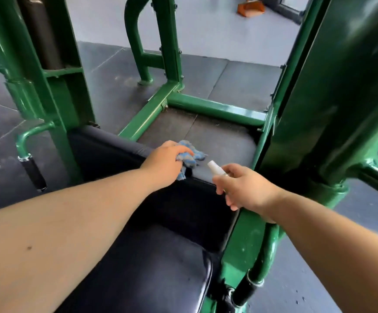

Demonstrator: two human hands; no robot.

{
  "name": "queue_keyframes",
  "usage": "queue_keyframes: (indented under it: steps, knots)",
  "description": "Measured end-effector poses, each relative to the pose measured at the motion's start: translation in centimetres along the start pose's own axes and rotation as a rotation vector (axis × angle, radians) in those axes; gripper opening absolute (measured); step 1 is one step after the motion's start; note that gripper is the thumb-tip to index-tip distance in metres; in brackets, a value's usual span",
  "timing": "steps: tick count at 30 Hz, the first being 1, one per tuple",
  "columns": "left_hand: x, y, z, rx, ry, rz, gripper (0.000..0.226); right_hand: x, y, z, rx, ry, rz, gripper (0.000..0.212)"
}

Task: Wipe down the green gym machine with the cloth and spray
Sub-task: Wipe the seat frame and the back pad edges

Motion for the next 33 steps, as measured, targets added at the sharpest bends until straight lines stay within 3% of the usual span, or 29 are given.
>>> queue_keyframes:
  steps: [4,7,9,13,15,18,21,26,33]
  knots:
    - [-0.3,-0.4,-0.9,-0.068,0.031,0.037,0.043,0.1,0.8,0.0,0.101,-0.008,0.051,0.005]
    - [-0.4,-0.3,-0.1,0.019,-0.001,-0.123,0.044,-0.6,0.8,-0.8,0.168,-0.164,0.091,0.046]
    - [-0.3,-0.3,-0.4,0.006,0.017,-0.170,0.048,-0.6,0.4,-2.2,0.040,-0.195,0.178,0.062]
    - [0.3,-0.2,-2.0,-0.503,0.225,0.022,0.052,0.2,0.0,-3.7,-0.212,-0.166,0.355,0.059]
    - [-0.3,0.0,-2.6,-0.736,0.293,0.012,0.048,0.8,-0.5,-2.9,-0.251,-0.249,0.381,0.066]
    - [-1.0,0.8,-2.1,-0.970,0.337,-0.015,0.045,0.7,0.1,-2.4,-0.381,-0.304,0.428,0.065]
    - [-1.3,3.1,-4.1,-1.044,0.356,0.035,0.050,1.0,-0.3,-3.8,-0.446,-0.306,0.506,0.056]
    - [-1.6,4.6,-7.6,-1.022,0.374,0.078,0.048,1.9,-2.2,-4.4,-0.205,-0.432,0.397,0.055]
    - [-1.1,6.2,-12.7,-0.781,0.236,0.069,0.045,2.9,-5.0,-7.4,-0.228,-0.447,0.241,0.050]
Point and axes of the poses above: each hand's wrist, its own x-axis towards the middle knuckle, its own y-axis out of the back of the hand, z = x × y, the point moved 6 cm from there along x, towards the middle knuckle, and after that the axes turned 10 degrees about -y, right-handed, at the moved point
